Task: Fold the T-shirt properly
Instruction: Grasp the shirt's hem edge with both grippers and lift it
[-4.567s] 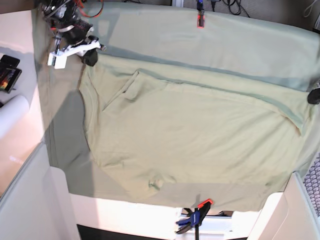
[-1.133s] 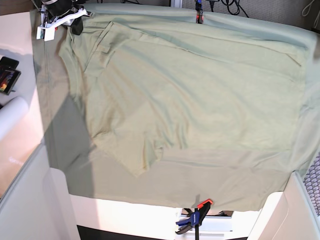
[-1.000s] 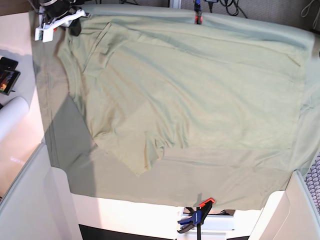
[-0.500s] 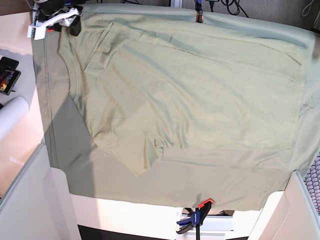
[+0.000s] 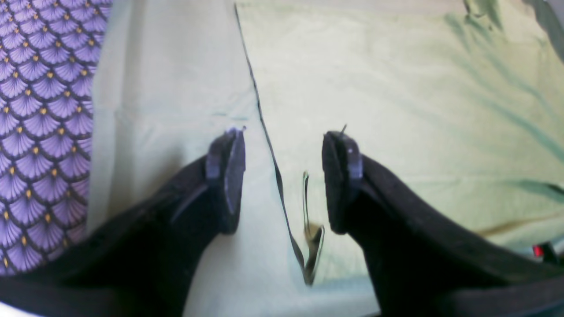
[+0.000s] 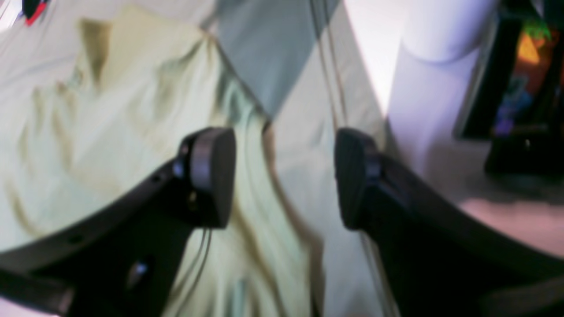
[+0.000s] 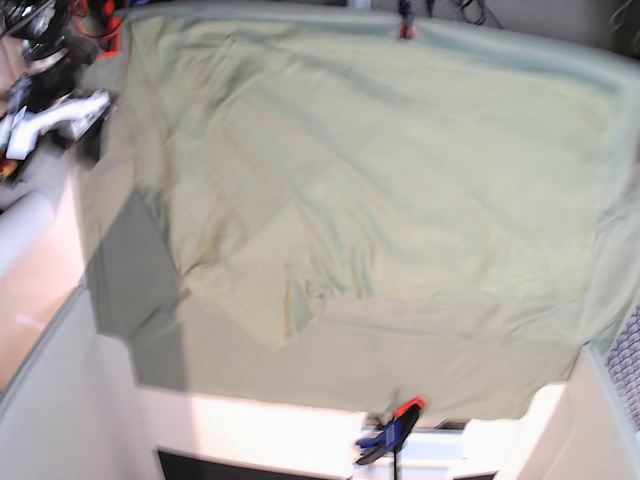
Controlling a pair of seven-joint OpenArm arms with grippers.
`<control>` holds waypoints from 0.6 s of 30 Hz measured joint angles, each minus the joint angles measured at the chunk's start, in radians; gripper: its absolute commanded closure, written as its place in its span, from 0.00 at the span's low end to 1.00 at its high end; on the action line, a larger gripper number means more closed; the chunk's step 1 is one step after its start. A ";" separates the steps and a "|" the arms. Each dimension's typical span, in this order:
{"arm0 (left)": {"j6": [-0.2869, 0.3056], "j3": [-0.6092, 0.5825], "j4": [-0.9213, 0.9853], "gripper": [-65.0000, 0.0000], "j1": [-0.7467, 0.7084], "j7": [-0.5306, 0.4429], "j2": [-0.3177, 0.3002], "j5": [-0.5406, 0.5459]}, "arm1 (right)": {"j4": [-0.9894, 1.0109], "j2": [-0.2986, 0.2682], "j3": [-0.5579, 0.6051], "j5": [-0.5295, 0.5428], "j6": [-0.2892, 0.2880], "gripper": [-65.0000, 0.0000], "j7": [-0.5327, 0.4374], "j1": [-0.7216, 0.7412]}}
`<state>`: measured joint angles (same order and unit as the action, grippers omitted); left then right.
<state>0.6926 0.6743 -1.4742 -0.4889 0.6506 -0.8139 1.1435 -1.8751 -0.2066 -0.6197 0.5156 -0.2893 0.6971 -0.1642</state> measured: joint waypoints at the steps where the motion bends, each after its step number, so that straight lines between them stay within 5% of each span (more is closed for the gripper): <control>1: 0.000 -0.016 0.000 0.50 0.006 -0.003 -0.011 -0.010 | 0.040 -0.007 0.018 -0.011 0.000 0.45 -0.019 0.047; 10: 0.002 -0.138 -0.002 0.50 0.018 -0.046 -0.036 -0.071 | 0.641 -0.033 0.183 -0.200 -0.003 0.45 -0.115 0.554; 15: 0.002 -0.137 -0.002 0.50 0.051 -0.071 -0.039 -0.088 | 1.039 -0.032 0.238 -0.243 0.000 0.45 -0.175 0.713; 18: 0.001 -0.137 -0.002 0.50 0.076 -0.071 -0.033 -0.089 | 1.118 -0.025 0.260 -0.215 -0.086 0.45 -0.192 0.722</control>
<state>0.6937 0.5369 -1.4757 -0.4126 0.5793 -0.8471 1.0546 -0.7570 -0.2317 -0.3595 0.3008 -0.3752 0.5053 0.5579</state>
